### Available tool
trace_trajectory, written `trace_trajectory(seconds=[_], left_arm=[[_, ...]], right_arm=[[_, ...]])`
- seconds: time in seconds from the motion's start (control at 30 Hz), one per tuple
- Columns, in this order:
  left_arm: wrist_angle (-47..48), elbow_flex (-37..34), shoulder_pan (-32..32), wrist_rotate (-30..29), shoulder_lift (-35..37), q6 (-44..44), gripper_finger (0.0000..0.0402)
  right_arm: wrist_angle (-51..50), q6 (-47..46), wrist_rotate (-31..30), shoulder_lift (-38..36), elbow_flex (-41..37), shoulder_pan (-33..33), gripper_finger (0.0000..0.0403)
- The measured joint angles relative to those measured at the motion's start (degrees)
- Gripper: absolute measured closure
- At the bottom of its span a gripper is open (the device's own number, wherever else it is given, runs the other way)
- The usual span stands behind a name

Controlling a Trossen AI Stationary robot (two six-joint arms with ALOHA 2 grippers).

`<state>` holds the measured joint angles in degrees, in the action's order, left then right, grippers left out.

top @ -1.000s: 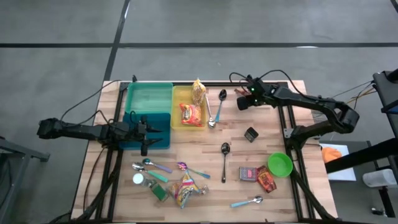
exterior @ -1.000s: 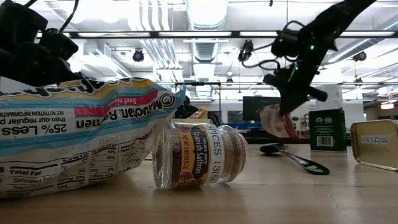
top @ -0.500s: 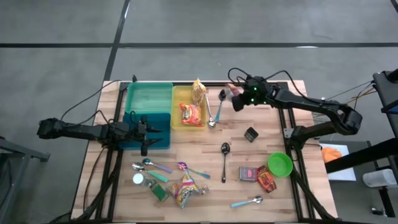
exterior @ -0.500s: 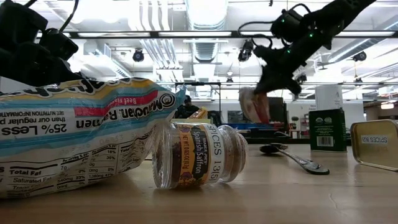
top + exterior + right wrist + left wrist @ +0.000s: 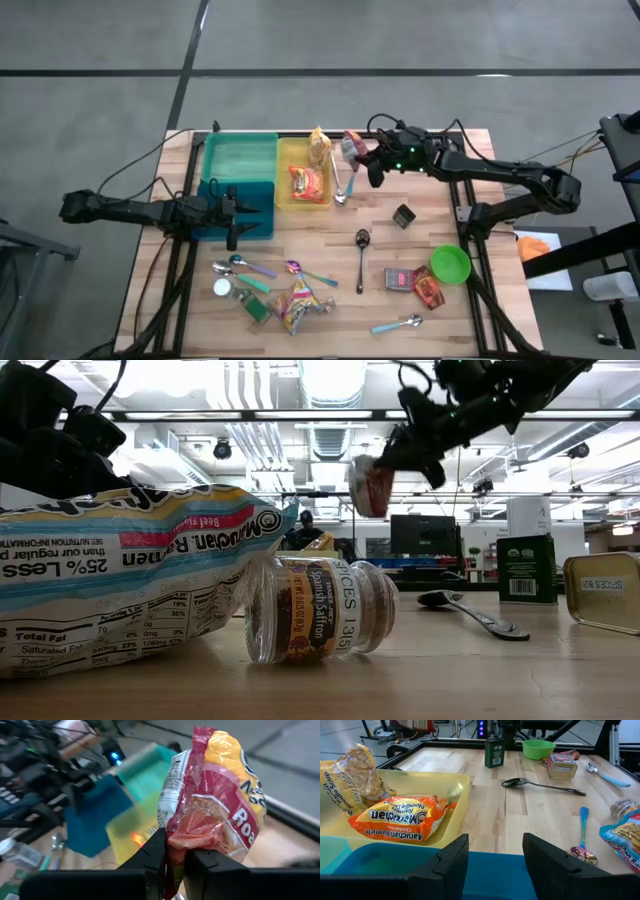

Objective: Pick & Place Food Item
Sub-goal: Put the red noodle pack into the yellow bin

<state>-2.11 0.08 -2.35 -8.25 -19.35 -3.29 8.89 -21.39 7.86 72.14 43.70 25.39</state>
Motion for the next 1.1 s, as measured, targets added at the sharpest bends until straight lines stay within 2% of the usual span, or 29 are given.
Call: trace_trajectory(seconds=[0.17,0.37,0.5,0.67,0.8,1.1], left_arm=[[-0.02,0.0,0.04,0.0,0.0,0.0,0.0212],[-0.02,0.0,0.04,-0.01,0.0,-0.01,0.0212],[0.0,0.0,0.02,-0.02,0.0,0.0,0.0212],[-0.01,0.0,0.02,-0.01,0.0,-0.02,0.0212],[-0.02,0.0,0.02,-0.02,0.0,0.0,0.0212],[-0.02,0.0,0.02,0.0,0.0,0.0,0.0212]], right_arm=[[8.61,4.73,0.09,0.4,-0.46,-3.33,0.0365],[14.45,5.6,0.16,3.03,-0.94,-5.34,0.0365],[20.59,7.38,0.3,7.42,-1.14,-6.3,0.0365],[33.02,8.04,6.03,14.99,-1.18,-6.43,0.0365],[40.61,6.42,6.75,20.69,-1.18,-6.43,0.0365],[43.97,4.2,5.84,29.24,-1.18,-6.41,0.0365]])
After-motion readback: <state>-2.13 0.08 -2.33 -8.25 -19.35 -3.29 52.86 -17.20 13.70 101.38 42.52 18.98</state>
